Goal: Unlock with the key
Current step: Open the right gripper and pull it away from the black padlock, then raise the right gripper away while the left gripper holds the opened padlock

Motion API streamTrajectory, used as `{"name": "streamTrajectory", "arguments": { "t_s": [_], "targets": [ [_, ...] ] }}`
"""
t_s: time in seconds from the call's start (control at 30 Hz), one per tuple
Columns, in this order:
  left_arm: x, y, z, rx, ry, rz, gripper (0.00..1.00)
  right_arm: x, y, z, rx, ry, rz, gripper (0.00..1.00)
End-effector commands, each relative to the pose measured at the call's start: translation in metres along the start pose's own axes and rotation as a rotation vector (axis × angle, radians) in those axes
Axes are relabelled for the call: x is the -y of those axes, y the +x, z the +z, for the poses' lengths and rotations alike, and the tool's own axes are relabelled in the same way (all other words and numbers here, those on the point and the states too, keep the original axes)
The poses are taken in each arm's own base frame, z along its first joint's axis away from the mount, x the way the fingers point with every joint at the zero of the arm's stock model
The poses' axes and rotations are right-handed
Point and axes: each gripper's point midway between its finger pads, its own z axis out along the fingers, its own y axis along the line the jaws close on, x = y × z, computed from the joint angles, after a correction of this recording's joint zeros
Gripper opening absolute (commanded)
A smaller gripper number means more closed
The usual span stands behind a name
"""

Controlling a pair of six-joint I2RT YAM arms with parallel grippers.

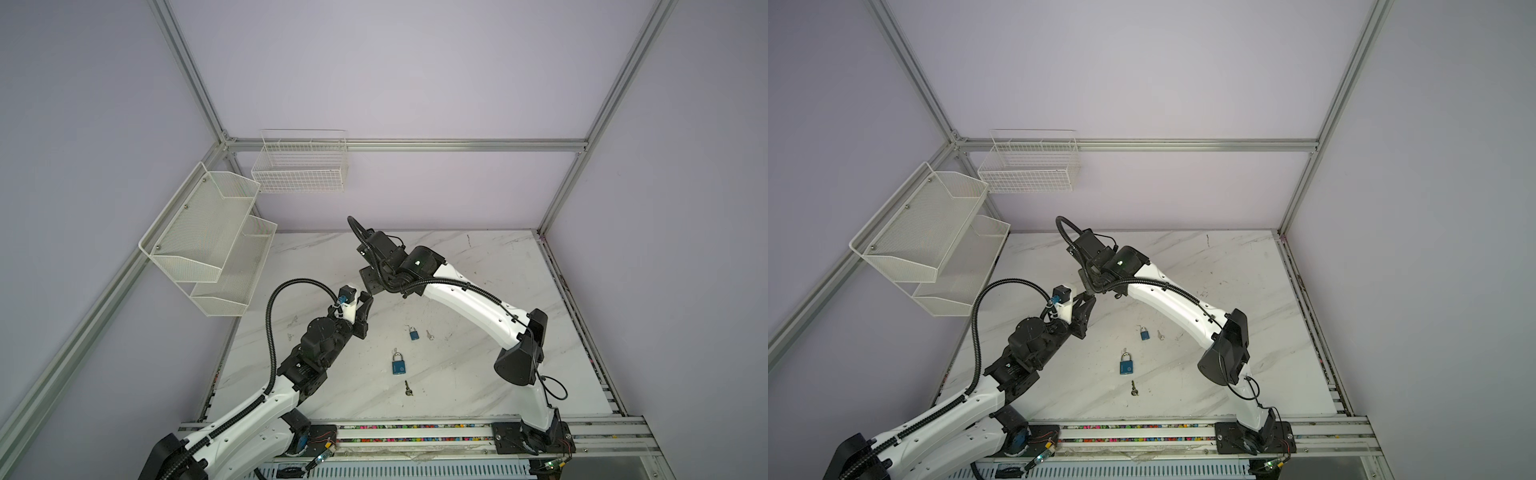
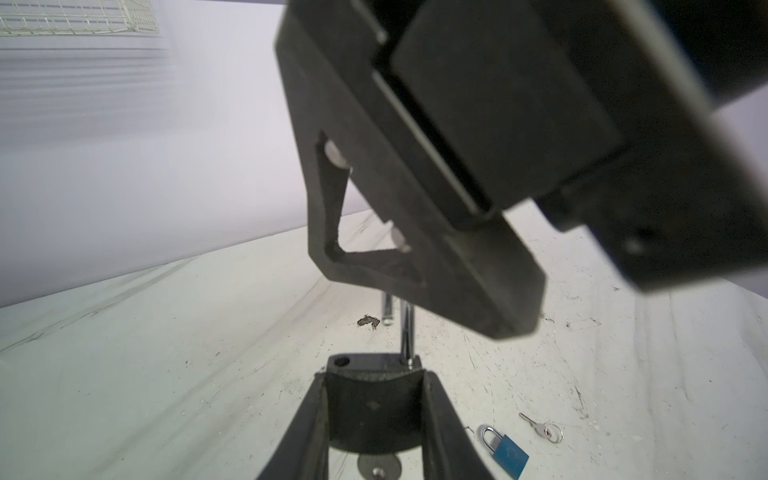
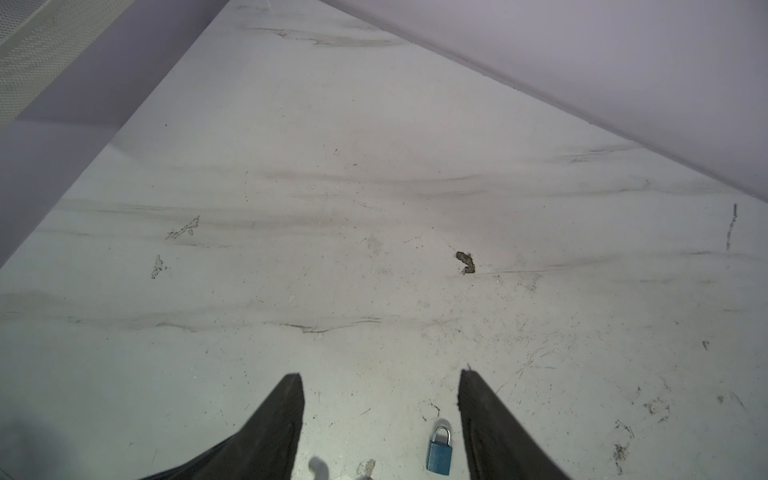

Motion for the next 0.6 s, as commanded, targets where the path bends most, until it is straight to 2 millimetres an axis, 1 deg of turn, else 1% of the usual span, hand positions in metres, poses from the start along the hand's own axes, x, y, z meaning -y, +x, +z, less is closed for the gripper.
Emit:
{"name": "streamTrajectory", "arguments": {
  "t_s": [0.0, 0.1, 0.27, 0.4, 0.47, 0.53, 0.57],
  "targets": [
    [0.0, -0.012, -0.005, 0.08, 0.0, 0.021, 0.0, 0.014, 0.011, -0.004, -0.065, -0.002, -0.031, 0.62],
    [-0.001, -0.012, -0.005, 0.082, -0.006, 0.023, 0.0, 0.021, 0.012, -0.007, -0.069, 0.003, -0.027, 0.62],
    [-0.001, -0.016, -0.005, 0.097, -0.007, 0.015, 0.0, 0.021, 0.019, -0.01, -0.098, -0.052, -0.029, 0.62],
    [0.0, -0.017, -0.005, 0.107, -0.003, 0.013, 0.0, 0.014, 0.02, -0.019, -0.088, -0.111, -0.054, 0.63],
    [0.0, -0.019, -0.005, 0.11, 0.001, 0.017, 0.0, 0.023, 0.021, -0.021, -0.083, -0.073, -0.048, 0.63],
    [0.003, -0.019, -0.005, 0.11, 0.014, 0.025, 0.0, 0.04, 0.013, -0.027, -0.05, -0.007, -0.027, 0.63],
    [0.004, -0.019, -0.005, 0.109, 0.024, 0.033, 0.0, 0.042, 0.007, -0.034, -0.03, -0.017, -0.025, 0.63]
  ]
}}
